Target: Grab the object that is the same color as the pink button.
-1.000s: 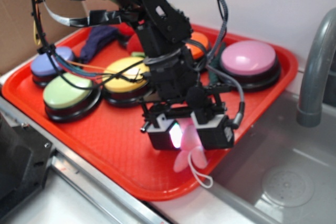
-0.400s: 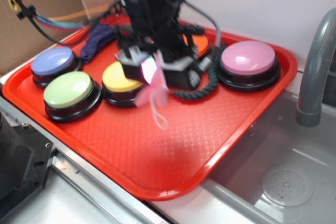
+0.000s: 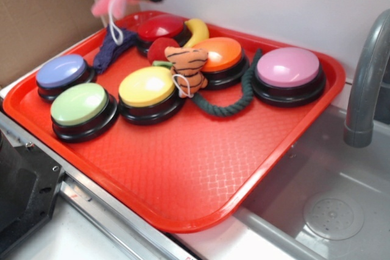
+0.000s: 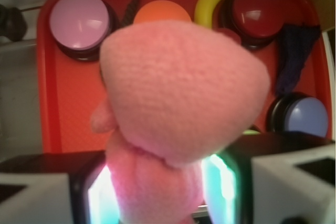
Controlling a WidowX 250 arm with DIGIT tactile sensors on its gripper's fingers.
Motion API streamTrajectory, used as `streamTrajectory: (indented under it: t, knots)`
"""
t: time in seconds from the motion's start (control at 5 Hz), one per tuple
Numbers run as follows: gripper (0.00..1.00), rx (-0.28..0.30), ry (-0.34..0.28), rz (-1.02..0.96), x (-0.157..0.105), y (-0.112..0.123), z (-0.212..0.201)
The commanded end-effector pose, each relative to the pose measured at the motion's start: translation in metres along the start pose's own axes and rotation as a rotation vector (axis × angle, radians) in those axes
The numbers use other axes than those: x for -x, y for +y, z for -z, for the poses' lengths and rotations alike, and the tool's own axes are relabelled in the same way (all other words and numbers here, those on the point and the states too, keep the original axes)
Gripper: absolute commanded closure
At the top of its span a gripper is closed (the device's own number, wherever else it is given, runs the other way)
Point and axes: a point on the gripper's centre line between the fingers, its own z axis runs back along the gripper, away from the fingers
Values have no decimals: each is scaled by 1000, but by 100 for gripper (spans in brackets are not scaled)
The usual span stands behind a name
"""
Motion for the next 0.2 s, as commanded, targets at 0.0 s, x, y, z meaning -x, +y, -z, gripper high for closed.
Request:
streamTrajectory:
  t: [0.0]
  knots:
    - [100, 45, -52, -101, 9, 29, -21]
